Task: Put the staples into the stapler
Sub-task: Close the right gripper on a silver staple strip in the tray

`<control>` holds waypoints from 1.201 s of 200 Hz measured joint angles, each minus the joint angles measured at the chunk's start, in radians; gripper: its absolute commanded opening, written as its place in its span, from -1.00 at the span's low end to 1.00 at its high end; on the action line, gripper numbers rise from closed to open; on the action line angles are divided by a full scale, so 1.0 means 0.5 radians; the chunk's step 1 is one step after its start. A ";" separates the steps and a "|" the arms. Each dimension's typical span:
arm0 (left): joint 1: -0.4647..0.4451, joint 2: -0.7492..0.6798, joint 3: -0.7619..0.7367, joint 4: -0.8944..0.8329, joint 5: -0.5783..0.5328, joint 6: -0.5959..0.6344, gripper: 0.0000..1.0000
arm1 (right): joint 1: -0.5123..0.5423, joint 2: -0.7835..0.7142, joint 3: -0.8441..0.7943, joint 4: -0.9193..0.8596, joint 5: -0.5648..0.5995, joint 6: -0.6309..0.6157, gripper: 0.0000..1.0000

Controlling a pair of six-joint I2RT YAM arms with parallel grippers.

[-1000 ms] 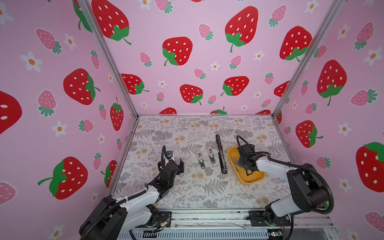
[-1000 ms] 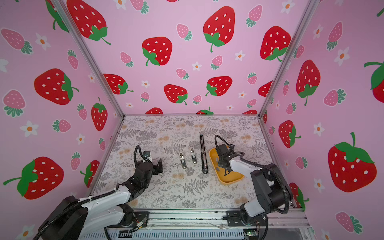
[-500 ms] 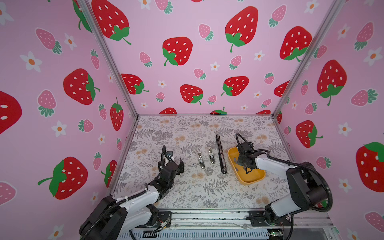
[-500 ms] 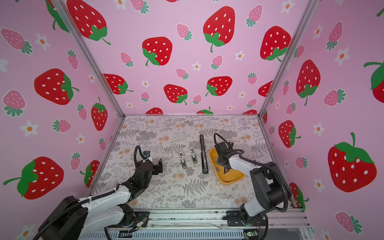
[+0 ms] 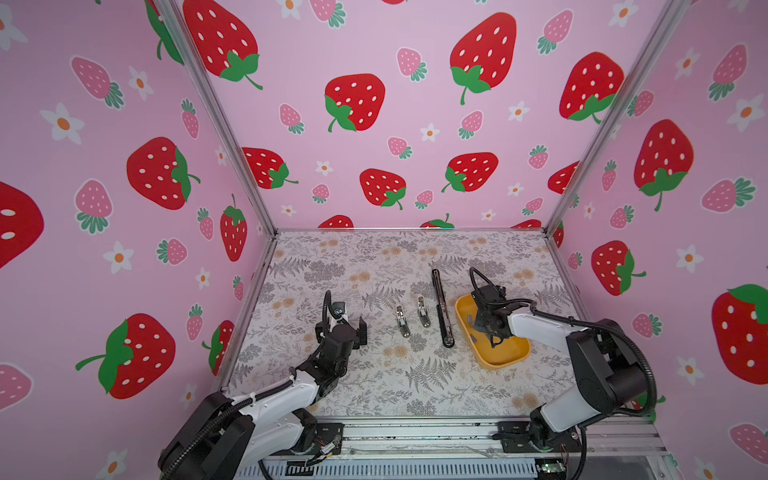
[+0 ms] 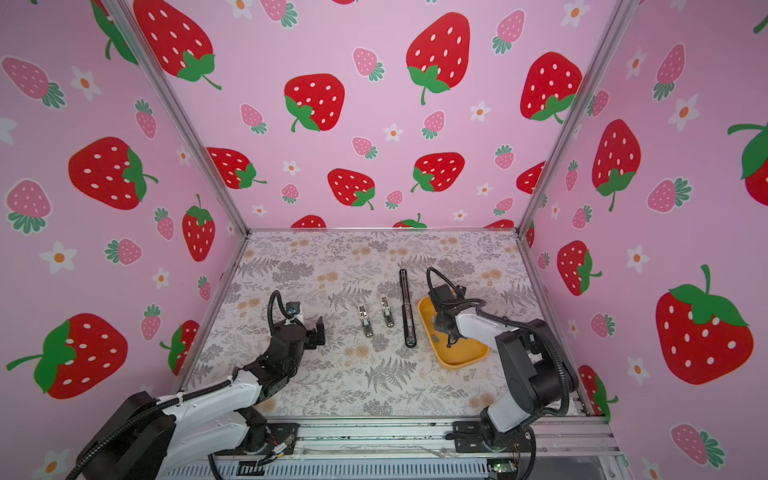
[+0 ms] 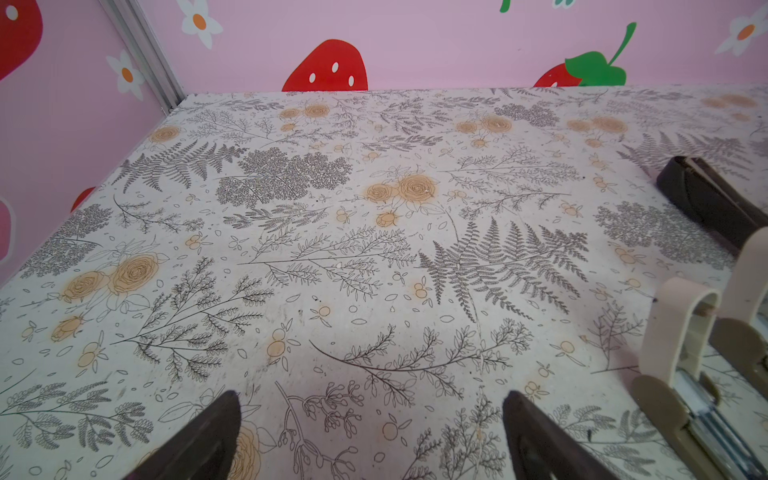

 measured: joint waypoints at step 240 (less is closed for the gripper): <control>0.000 0.014 0.015 -0.011 -0.005 -0.002 0.98 | -0.058 -0.076 -0.183 0.320 -0.117 -0.011 -0.78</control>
